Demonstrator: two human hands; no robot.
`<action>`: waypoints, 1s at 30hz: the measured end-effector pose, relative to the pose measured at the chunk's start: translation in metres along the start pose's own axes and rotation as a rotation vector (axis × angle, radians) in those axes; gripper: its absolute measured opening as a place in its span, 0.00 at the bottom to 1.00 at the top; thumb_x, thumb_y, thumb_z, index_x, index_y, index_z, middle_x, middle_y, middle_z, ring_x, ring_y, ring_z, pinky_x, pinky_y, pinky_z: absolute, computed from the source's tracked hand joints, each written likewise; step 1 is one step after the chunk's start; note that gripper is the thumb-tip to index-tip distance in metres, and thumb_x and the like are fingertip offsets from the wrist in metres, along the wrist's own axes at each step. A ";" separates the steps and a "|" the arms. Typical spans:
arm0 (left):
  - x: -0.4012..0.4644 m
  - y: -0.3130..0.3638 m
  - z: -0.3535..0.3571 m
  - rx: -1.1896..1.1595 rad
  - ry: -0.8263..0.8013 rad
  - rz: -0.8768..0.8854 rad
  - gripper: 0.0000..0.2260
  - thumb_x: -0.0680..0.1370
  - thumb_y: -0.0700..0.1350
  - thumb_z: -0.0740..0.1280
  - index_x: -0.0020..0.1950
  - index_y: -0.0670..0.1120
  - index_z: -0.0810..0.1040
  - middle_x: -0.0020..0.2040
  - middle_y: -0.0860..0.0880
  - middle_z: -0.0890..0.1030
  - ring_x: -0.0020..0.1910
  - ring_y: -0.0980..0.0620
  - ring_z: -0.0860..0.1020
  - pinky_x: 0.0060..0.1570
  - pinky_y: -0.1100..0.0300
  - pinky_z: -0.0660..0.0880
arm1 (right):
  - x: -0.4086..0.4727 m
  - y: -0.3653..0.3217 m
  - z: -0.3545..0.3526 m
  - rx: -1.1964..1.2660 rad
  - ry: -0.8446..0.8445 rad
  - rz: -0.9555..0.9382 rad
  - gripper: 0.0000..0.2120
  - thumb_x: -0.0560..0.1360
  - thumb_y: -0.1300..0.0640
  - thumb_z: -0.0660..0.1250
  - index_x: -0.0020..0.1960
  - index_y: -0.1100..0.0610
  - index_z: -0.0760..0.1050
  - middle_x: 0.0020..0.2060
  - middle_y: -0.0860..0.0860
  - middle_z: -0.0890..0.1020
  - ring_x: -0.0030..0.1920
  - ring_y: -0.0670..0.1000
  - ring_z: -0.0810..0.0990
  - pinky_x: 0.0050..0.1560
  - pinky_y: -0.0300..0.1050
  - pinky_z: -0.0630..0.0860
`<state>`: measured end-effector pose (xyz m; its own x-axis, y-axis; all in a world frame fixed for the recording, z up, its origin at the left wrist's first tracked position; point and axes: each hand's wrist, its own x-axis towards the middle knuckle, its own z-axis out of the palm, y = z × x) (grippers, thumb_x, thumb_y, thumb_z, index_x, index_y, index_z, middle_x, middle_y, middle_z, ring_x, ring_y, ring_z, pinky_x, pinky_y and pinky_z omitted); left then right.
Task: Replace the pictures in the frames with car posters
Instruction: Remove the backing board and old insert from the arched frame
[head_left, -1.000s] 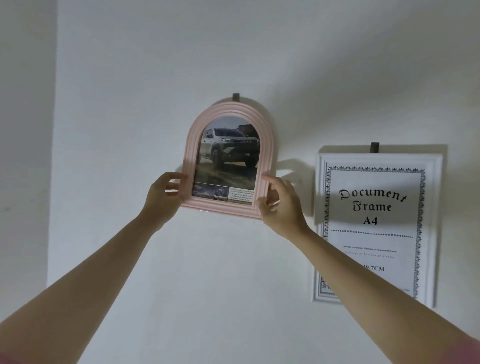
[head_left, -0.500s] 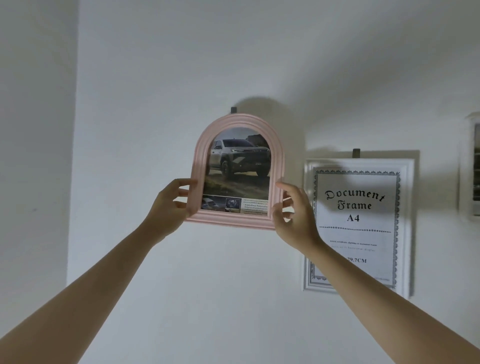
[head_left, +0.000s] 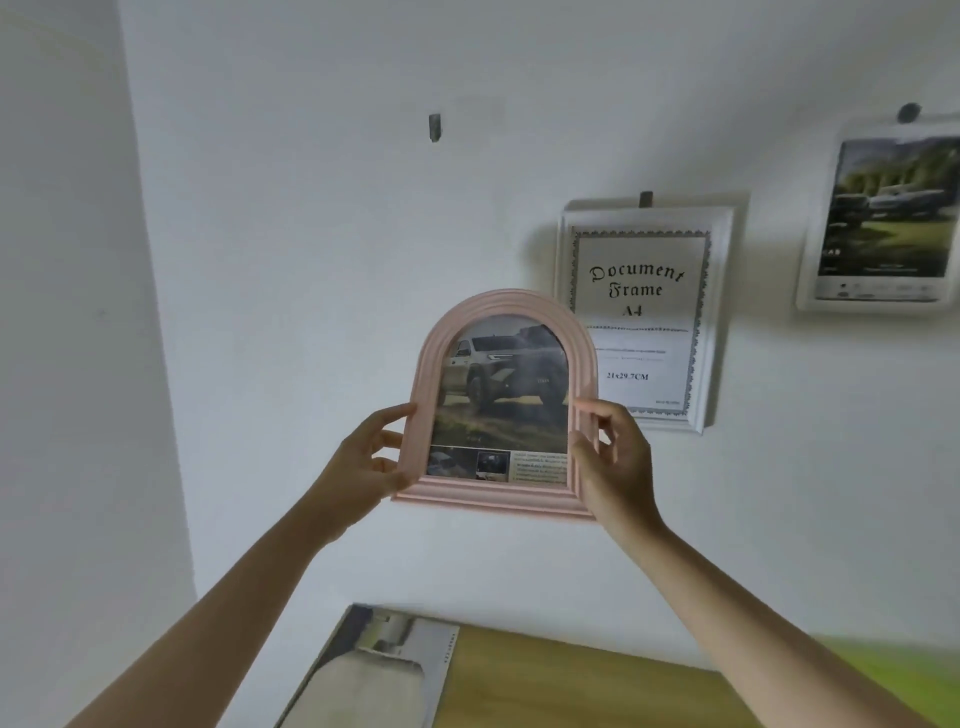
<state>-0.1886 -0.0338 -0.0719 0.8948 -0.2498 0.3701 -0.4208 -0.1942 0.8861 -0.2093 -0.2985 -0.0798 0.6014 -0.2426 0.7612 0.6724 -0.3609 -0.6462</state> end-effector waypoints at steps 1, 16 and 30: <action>-0.013 -0.008 0.010 0.005 -0.030 -0.025 0.31 0.67 0.39 0.73 0.66 0.57 0.69 0.53 0.43 0.76 0.39 0.50 0.77 0.37 0.61 0.76 | -0.019 0.000 -0.010 -0.019 0.004 0.035 0.14 0.73 0.71 0.64 0.55 0.59 0.75 0.51 0.50 0.80 0.48 0.38 0.77 0.43 0.27 0.73; -0.198 -0.106 0.149 0.193 -0.353 -0.429 0.25 0.74 0.40 0.69 0.68 0.54 0.68 0.65 0.43 0.71 0.61 0.47 0.72 0.54 0.57 0.74 | -0.270 -0.010 -0.105 -0.108 0.084 0.619 0.16 0.74 0.74 0.58 0.59 0.65 0.75 0.45 0.61 0.80 0.32 0.58 0.75 0.28 0.26 0.70; -0.184 -0.034 0.220 0.017 -0.401 -0.172 0.13 0.79 0.51 0.61 0.59 0.48 0.79 0.54 0.52 0.80 0.51 0.53 0.80 0.46 0.67 0.72 | -0.324 -0.028 -0.093 -0.182 0.160 0.548 0.14 0.70 0.65 0.69 0.49 0.47 0.78 0.36 0.46 0.83 0.35 0.47 0.80 0.36 0.42 0.76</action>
<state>-0.3716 -0.1900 -0.2319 0.8244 -0.5607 0.0772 -0.2766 -0.2801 0.9193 -0.4630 -0.2936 -0.3028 0.7577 -0.5645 0.3274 0.1892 -0.2901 -0.9381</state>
